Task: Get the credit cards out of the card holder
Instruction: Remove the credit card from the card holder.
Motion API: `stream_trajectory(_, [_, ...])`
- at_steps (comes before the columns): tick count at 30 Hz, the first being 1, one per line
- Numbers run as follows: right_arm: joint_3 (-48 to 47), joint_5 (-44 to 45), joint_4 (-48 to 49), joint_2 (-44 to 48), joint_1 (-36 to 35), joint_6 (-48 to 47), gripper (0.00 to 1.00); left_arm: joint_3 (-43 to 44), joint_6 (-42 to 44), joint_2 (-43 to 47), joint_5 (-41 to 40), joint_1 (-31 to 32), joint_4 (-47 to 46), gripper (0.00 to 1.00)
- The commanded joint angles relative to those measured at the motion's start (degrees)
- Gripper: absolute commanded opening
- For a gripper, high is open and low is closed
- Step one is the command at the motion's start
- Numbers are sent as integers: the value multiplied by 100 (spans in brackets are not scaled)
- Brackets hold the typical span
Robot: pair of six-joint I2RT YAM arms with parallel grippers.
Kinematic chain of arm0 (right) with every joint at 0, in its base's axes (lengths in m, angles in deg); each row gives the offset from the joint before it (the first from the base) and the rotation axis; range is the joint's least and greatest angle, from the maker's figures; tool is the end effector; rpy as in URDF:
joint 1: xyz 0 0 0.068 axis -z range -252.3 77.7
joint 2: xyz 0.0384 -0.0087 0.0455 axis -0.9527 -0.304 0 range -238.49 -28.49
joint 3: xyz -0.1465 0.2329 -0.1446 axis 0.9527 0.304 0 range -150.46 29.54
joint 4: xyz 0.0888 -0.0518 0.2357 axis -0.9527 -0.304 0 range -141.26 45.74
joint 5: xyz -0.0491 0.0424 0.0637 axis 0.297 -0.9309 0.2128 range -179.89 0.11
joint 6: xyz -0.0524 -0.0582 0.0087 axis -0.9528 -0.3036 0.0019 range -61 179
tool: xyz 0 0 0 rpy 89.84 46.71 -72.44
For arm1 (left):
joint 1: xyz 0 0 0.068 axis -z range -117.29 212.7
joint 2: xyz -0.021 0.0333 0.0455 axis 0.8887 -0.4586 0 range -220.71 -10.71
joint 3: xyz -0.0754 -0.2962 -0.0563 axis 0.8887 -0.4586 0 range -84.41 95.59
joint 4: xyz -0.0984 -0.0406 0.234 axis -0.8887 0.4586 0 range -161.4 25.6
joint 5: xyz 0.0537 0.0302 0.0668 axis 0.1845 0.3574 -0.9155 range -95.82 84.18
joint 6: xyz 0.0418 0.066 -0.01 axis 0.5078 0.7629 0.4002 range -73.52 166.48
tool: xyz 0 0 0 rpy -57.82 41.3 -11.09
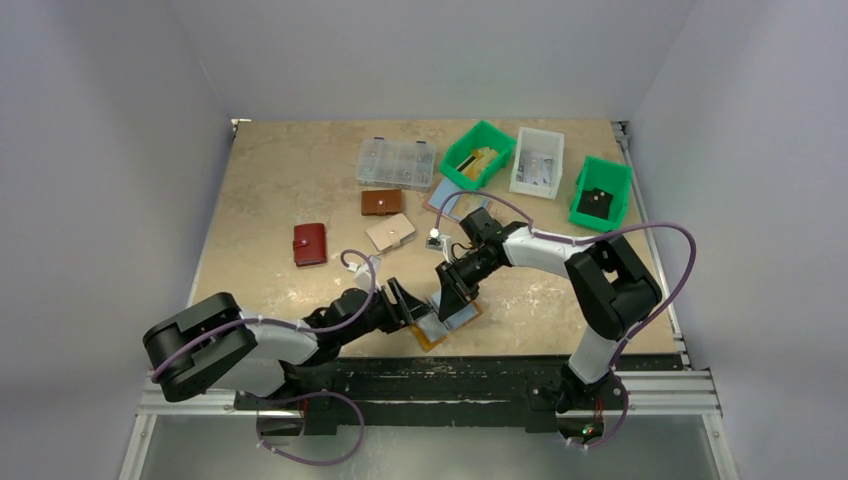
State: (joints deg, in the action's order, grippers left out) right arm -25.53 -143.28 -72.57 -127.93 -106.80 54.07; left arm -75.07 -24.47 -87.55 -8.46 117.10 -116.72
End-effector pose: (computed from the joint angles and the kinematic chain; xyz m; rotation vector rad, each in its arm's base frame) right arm 0.2309 0.2247 0.1782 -1.1241 2.5138 1.4417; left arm 0.1361 -0.1847 0.1561 -0.3557 2.2044 -1.3095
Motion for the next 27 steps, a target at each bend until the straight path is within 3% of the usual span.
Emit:
stream_trajectory(1, [-171, 320, 85, 12, -4, -46, 26, -73, -43, 139, -155, -34, -204, 64])
stream_trajectory(27, [-188, 373, 37, -23, -1, -137, 28, 111, -150, -517, 28, -51, -657, 63])
